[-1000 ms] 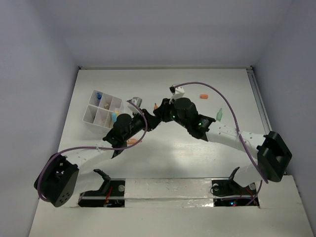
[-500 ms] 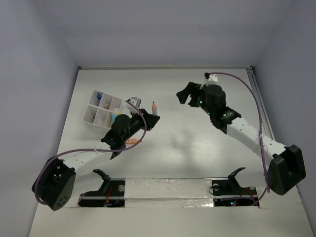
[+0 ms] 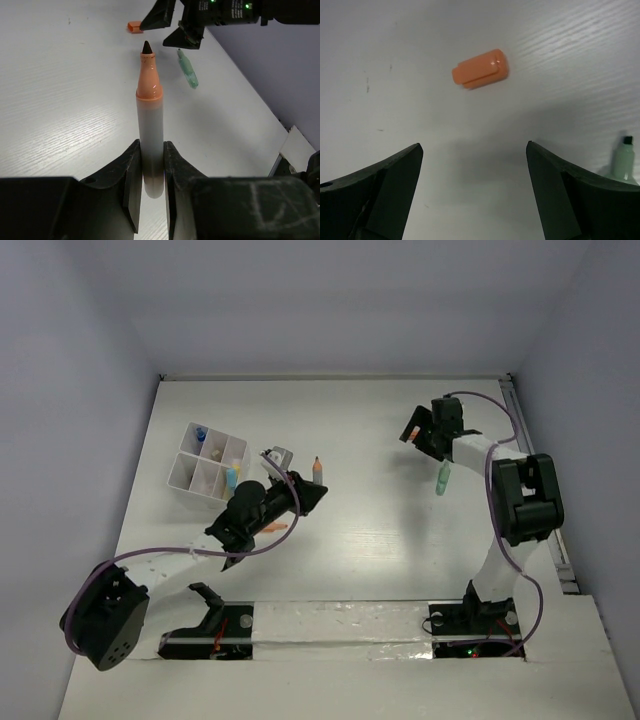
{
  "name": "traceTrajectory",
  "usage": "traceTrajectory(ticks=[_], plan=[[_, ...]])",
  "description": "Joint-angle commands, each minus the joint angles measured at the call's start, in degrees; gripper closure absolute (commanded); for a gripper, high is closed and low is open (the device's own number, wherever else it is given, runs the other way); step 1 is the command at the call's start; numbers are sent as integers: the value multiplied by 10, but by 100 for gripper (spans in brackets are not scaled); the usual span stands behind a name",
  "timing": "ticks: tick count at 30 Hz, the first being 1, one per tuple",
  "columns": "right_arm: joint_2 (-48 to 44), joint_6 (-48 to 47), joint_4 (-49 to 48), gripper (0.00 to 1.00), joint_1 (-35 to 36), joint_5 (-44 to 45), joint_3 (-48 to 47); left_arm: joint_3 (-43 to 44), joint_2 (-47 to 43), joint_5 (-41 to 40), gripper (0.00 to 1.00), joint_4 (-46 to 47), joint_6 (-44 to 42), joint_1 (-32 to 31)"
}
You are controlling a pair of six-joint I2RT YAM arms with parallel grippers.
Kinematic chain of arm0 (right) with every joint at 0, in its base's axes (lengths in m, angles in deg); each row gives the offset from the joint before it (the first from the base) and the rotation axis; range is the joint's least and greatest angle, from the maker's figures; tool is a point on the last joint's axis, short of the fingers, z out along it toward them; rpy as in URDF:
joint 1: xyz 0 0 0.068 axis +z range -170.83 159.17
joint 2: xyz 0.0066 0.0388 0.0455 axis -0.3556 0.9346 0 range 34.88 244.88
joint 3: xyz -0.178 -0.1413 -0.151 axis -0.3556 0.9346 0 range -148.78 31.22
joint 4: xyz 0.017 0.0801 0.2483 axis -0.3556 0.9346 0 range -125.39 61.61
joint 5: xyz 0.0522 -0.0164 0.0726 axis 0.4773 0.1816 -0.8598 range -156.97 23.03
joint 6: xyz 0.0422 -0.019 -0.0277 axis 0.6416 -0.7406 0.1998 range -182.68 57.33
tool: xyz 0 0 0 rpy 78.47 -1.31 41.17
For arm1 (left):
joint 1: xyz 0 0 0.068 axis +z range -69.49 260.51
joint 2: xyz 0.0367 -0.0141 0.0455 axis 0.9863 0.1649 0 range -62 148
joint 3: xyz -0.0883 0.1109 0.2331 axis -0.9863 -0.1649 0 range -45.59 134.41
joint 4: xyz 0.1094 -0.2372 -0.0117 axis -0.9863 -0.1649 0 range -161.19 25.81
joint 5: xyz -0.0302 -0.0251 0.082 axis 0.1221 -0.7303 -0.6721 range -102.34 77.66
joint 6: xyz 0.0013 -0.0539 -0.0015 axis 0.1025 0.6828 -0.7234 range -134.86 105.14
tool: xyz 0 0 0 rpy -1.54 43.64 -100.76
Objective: Sort the stationery into containers
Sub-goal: Close the pen cap on the pen.
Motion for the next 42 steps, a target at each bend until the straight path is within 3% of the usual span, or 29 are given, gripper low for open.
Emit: traceTrajectory(ticks=[1, 16, 21, 32, 36, 42], plan=[[31, 5, 23, 12, 5, 10, -82, 3, -13, 8, 100, 32, -10, -4], [158, 14, 91, 18, -7, 37, -214, 2, -19, 9, 100, 36, -4, -4], [188, -11, 125, 29, -7, 45, -262, -1, -23, 9, 100, 37, -4, -4], [236, -74, 191, 44, -7, 48, -319, 0, -25, 9, 100, 37, -2, -4], [274, -109, 255, 52, -7, 45, -374, -1, -25, 8, 100, 36, -3, -4], [301, -133, 292, 53, -2, 53, -415, 1, -27, 5, 100, 30, -5, -4]])
